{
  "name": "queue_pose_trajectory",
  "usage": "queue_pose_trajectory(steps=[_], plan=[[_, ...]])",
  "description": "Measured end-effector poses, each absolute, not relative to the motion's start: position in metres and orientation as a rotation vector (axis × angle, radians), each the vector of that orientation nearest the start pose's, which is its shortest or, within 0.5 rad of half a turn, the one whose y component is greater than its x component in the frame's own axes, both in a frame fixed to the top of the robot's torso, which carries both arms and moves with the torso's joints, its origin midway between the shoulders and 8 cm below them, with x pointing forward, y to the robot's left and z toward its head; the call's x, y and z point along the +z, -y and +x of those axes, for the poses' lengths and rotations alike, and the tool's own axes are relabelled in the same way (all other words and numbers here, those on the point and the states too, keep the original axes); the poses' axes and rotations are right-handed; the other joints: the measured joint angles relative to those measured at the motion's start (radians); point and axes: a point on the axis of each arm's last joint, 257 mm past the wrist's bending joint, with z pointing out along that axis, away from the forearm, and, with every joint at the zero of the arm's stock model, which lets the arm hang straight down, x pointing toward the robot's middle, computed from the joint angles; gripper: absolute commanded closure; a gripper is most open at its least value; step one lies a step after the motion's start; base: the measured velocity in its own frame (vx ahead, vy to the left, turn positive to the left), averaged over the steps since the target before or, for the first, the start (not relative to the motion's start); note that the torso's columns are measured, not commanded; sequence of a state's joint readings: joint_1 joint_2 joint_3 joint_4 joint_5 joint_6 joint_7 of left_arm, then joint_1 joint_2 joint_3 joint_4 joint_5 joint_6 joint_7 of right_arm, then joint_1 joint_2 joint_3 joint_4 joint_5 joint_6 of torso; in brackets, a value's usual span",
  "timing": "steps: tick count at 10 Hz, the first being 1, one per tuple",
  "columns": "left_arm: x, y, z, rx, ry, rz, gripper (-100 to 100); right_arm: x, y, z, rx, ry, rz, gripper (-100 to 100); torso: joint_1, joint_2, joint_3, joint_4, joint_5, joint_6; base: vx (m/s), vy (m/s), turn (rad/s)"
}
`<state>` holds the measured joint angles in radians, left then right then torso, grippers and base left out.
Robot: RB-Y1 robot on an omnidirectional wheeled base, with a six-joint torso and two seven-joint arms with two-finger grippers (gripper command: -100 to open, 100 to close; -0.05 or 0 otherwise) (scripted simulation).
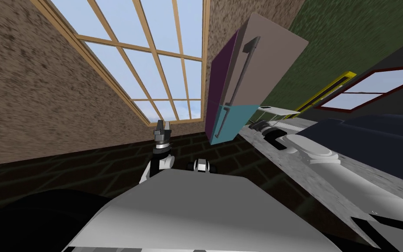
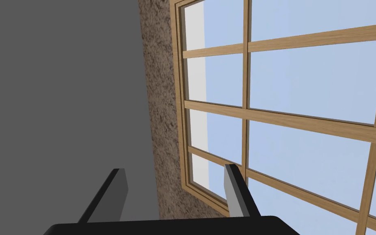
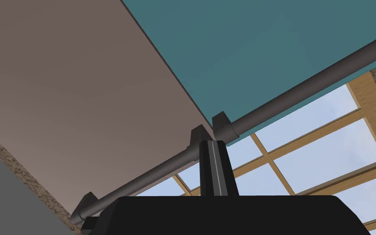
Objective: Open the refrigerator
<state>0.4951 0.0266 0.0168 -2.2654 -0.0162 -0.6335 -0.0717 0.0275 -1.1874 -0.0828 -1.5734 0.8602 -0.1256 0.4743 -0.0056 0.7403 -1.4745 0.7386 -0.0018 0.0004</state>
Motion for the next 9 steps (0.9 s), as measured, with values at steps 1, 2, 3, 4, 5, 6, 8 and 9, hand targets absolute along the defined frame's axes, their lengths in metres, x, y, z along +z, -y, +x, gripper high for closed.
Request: queue_pose_trajectory(steps=[1, 2, 3, 4, 5, 6, 8, 9], plan=[[0.044, -0.274, 0.323, -1.239, -0.572, -0.501, 0, -0.024, 0.487, 0.537, -0.670, -1.400, -0.812, 100, 0.005, -0.004, -0.002, -0.001, 0.001, 0.000, -0.050, -0.103, 0.001], [0.043, -0.274, 0.323, -1.239, -0.572, -0.501, 0, -0.025, 0.487, 0.537, -0.669, -1.400, -0.814, -100, 0.015, -0.009, -0.005, -0.002, 0.004, -0.001, 0.063, 0.052, 0.078], [0.044, -0.274, 0.323, -1.240, -0.572, -0.501, 0, -0.024, 0.491, 0.538, -0.666, -1.406, -0.799, -100, 0.021, -0.013, -0.008, -0.004, 0.007, -0.002, 0.100, 0.133, 0.051], [0.044, -0.274, 0.323, -1.240, -0.571, -0.501, 0, -0.022, 0.493, 0.539, -0.662, -1.410, -0.787, -100, 0.019, -0.011, -0.007, -0.003, 0.006, -0.001, 0.105, 0.163, 0.041], [0.044, -0.274, 0.323, -1.240, -0.571, -0.501, 0, -0.020, 0.496, 0.539, -0.659, -1.413, -0.775, -100, 0.012, -0.006, -0.004, -0.002, 0.004, -0.001, 0.139, 0.162, 0.066], [0.044, -0.274, 0.323, -1.240, -0.571, -0.501, 0, -0.018, 0.499, 0.540, -0.655, -1.417, -0.762, -100, 0.006, -0.004, -0.002, -0.001, 0.002, -0.001, 0.158, 0.139, 0.071], [0.044, -0.274, 0.323, -1.240, -0.572, -0.501, 0, -0.012, 0.507, 0.540, -0.646, -1.425, -0.729, -100, 0.003, -0.002, -0.001, -0.001, 0.001, 0.000, 0.170, 0.145, 0.076], [0.044, -0.274, 0.323, -1.240, -0.572, -0.501, 0, -0.010, 0.511, 0.541, -0.640, -1.431, -0.709, -100, 0.005, -0.003, -0.002, -0.001, 0.001, 0.000, 0.168, 0.146, 0.077]])
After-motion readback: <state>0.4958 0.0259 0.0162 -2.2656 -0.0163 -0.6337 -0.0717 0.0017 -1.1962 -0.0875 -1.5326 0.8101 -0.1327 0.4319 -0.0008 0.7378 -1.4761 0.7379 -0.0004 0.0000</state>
